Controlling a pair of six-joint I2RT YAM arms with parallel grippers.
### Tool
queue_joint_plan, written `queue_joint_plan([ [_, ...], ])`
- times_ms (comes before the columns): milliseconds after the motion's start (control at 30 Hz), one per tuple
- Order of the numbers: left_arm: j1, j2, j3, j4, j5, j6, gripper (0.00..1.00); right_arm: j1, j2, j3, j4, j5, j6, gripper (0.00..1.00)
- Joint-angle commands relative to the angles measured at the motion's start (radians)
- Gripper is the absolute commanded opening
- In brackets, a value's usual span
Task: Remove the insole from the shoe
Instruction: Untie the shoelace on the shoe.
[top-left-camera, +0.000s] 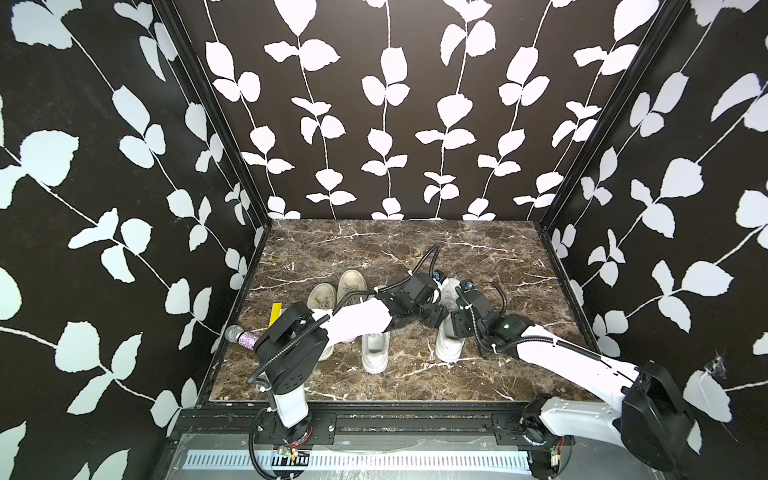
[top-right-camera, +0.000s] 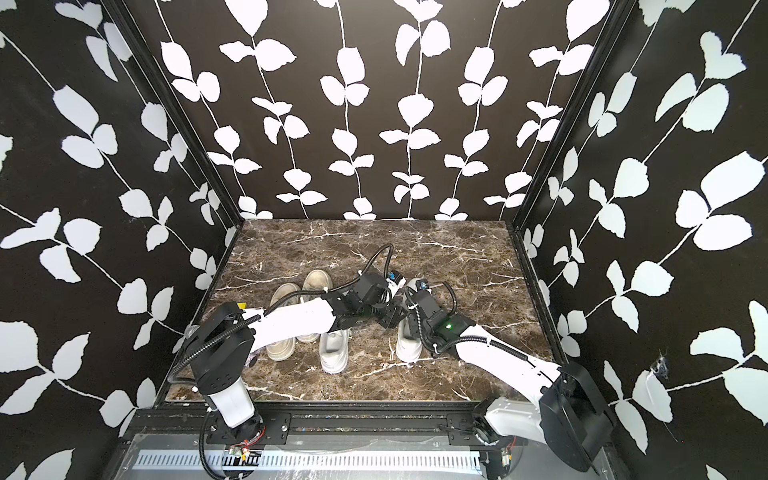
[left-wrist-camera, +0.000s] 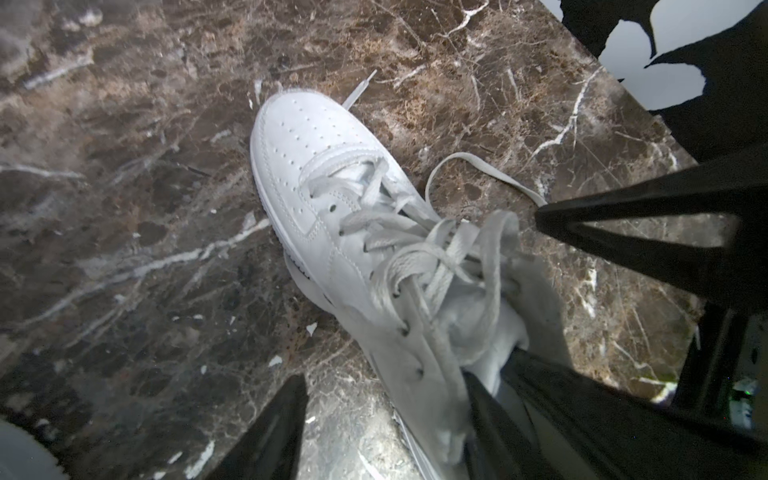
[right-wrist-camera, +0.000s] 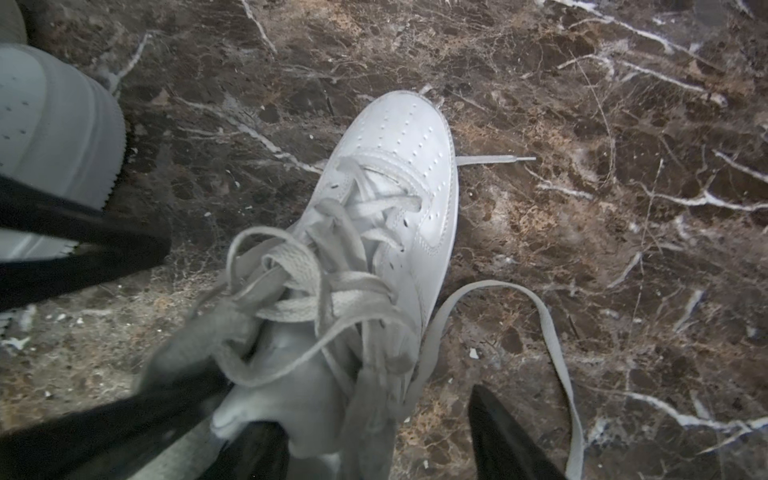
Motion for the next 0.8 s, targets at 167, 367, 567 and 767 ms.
queue_joint_plan([
  [167, -0.012, 0.01, 0.077, -0.035, 0.005, 0.116, 0.68, 0.001, -0.04, 0.02, 0.077, 0.071, -0.002, 0.55],
  [367, -0.017, 0.039, 0.106, -0.051, 0.015, 0.164, 0.69, -0.004, -0.048, 0.009, 0.092, 0.069, 0.001, 0.49],
  [567, -0.025, 0.066, 0.13, -0.071, 0.016, 0.201, 0.68, -0.007, -0.058, -0.005, 0.111, 0.062, 0.013, 0.42],
  [767, -0.029, 0.093, 0.162, -0.091, -0.005, 0.21, 0.64, -0.009, -0.062, -0.005, 0.117, 0.054, 0.014, 0.36],
])
